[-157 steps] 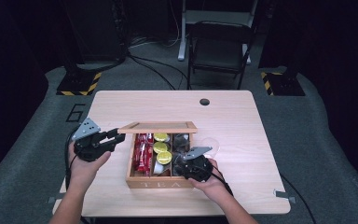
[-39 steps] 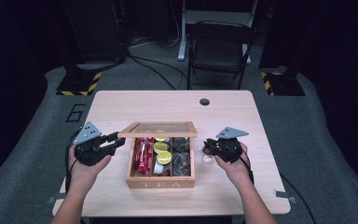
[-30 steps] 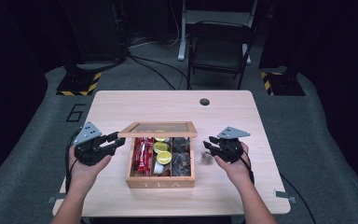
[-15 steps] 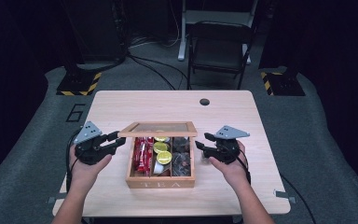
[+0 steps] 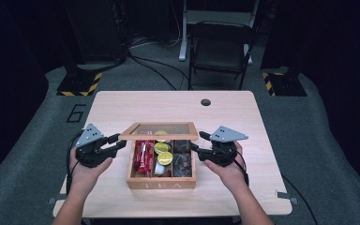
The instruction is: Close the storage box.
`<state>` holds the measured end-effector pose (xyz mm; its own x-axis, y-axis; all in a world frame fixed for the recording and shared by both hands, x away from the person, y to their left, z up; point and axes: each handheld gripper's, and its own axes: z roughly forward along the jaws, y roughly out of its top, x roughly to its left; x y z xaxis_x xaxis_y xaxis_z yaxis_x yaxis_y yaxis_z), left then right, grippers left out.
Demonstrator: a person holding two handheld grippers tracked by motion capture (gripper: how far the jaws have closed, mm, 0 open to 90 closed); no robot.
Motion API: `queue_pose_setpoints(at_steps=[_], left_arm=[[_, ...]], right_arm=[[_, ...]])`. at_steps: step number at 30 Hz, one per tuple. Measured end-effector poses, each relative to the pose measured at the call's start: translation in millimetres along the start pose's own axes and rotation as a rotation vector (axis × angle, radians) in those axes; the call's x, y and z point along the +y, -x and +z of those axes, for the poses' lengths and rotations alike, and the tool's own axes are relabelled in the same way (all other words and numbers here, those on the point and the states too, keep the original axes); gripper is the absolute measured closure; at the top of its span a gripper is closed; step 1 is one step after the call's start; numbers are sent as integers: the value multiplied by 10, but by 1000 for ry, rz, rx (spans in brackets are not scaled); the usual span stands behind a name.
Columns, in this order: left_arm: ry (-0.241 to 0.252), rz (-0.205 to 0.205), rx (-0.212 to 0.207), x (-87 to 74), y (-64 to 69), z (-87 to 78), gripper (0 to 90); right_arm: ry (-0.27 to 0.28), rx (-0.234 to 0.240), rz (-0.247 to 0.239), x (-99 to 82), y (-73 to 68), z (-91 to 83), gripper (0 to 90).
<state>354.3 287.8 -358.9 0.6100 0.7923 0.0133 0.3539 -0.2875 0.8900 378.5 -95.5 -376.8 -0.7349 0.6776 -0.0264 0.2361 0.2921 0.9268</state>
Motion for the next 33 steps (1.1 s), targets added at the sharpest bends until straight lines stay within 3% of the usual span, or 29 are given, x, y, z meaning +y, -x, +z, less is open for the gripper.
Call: queue_pose_setpoints(at_steps=[13,17,20,28,33], left_arm=[[-14,11,12,38,15,12,630],[-5,-3,6,55,-3,19,630],[-11,5,0,54,-11,15,629],[-4,-3,-32,-48,-14,6,623],[-3,4,-30,-136,27,-1,621]], right_arm=[[6,-5,-18,113,-36,-14,499],[-11,-10,-23,153,-22,-17,520],[-19,-4,-5,162,-20,-30,524],[-24,34,32,94,-17,-59,524],[-38,39,21,31,-57,-75,522]])
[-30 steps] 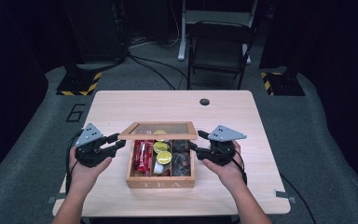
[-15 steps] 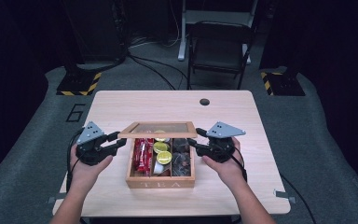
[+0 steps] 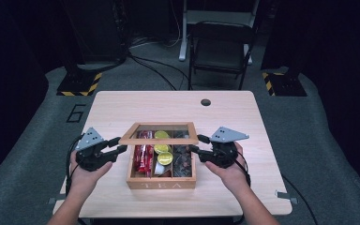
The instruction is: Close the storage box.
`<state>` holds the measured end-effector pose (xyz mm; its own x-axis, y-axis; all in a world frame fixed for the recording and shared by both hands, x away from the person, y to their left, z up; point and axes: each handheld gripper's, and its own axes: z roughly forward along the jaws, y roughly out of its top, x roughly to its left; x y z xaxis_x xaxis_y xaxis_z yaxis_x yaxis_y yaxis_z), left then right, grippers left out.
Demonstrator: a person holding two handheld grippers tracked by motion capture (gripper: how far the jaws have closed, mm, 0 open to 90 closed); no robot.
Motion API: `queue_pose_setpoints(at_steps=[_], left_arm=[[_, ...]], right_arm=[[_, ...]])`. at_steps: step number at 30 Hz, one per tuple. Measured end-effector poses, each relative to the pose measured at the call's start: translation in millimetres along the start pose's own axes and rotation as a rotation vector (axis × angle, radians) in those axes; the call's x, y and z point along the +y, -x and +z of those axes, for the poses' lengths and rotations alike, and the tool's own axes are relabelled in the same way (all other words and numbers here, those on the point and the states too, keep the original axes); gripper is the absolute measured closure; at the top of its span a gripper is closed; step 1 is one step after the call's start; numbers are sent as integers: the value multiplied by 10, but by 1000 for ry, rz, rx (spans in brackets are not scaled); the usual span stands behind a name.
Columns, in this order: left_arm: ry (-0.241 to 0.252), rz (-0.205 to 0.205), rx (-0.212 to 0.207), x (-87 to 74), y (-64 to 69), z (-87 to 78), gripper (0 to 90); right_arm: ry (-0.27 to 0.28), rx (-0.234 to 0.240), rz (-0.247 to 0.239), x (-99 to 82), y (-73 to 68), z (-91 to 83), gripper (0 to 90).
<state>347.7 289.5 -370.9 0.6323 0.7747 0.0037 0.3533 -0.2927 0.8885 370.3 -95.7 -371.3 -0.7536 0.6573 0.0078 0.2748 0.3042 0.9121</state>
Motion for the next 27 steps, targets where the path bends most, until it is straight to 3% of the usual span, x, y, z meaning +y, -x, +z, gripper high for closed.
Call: queue_pose_setpoints(at_steps=[19,27], left_arm=[[-27,14,-10,-270,149,-53,614],[-10,11,-11,-405,182,-25,601]], right_arm=[[-44,5,-16,-249,-136,-39,522],[-47,0,-21,-362,-197,-48,522]])
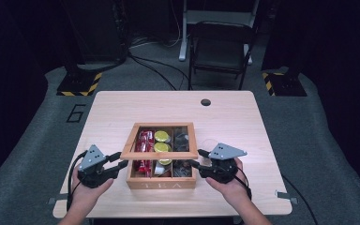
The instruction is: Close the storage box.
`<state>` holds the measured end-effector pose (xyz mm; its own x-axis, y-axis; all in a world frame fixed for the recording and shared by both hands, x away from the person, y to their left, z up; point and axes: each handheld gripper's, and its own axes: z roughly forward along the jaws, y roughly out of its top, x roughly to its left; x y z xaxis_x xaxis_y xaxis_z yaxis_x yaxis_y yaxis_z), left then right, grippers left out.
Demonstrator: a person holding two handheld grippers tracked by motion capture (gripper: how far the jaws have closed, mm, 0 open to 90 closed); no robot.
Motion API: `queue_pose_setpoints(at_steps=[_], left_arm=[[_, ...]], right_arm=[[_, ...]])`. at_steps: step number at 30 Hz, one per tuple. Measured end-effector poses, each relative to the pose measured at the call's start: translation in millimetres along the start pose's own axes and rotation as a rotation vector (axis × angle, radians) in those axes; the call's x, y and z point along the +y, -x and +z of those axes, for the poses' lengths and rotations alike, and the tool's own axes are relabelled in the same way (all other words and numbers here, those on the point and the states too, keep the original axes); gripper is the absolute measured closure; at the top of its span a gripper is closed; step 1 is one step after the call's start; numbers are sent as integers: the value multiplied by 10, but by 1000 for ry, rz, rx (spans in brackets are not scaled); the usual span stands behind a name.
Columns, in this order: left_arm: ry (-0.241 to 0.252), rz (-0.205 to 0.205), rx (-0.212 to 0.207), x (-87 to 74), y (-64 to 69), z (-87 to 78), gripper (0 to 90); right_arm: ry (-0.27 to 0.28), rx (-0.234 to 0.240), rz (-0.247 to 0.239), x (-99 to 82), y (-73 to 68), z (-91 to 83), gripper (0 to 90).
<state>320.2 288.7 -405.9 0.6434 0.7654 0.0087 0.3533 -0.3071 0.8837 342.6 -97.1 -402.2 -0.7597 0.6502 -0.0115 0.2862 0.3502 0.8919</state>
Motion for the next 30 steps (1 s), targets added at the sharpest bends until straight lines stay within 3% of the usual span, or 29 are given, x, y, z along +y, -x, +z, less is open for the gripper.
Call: queue_pose_setpoints(at_steps=[5,11,17,24,30], left_arm=[[6,3,11,-71,30,22,599],[-5,-6,-4,-147,32,47,595],[-18,-4,-8,-217,43,72,592],[-44,11,-15,-290,55,97,589],[-66,8,-24,-349,58,128,584]], right_arm=[[2,7,4,-74,-24,4,523],[1,7,5,-149,-44,22,520],[-5,27,33,-231,-41,49,514],[-35,41,13,-289,-42,70,511],[-71,56,27,-325,-52,92,498]])
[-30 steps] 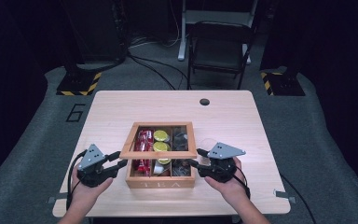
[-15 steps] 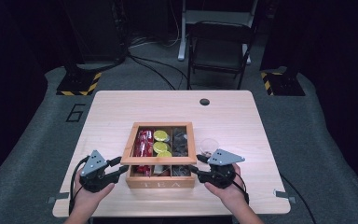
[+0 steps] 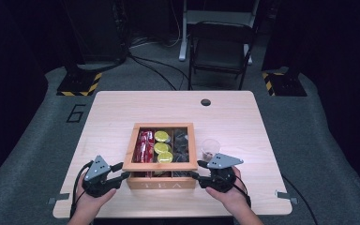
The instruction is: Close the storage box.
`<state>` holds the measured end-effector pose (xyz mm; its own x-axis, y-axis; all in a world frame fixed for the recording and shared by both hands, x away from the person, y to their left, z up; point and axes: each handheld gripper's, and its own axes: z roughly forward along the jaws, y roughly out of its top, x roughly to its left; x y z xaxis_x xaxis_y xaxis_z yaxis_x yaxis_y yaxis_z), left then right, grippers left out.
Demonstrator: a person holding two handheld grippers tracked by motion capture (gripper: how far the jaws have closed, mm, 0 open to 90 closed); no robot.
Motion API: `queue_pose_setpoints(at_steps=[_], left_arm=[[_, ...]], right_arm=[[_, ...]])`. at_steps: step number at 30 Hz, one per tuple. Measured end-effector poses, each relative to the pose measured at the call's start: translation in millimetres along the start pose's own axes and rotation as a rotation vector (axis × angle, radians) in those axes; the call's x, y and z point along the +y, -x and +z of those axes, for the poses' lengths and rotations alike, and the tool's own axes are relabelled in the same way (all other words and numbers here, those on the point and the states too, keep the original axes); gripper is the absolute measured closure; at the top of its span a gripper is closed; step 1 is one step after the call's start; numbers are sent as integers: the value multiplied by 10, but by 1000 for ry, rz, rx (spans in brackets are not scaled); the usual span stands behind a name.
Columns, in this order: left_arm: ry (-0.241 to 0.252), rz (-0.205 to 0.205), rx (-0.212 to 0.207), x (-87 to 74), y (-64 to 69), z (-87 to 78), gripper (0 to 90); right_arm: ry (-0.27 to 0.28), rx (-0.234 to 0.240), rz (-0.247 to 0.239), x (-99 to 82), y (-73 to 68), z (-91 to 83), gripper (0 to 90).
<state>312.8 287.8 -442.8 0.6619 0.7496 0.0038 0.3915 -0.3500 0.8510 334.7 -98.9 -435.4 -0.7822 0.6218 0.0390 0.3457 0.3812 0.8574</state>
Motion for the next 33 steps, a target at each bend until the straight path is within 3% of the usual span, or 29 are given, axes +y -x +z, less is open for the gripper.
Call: queue_pose_setpoints(at_steps=[21,26,33], left_arm=[[-51,-5,-26,-67,27,96,519],[-88,-7,-49,-65,27,121,472],[-112,1,-44,-70,44,151,380]], right_arm=[[-66,19,-7,-90,0,66,492],[-96,28,-6,-105,10,93,491],[-131,21,-33,-116,3,125,475]])
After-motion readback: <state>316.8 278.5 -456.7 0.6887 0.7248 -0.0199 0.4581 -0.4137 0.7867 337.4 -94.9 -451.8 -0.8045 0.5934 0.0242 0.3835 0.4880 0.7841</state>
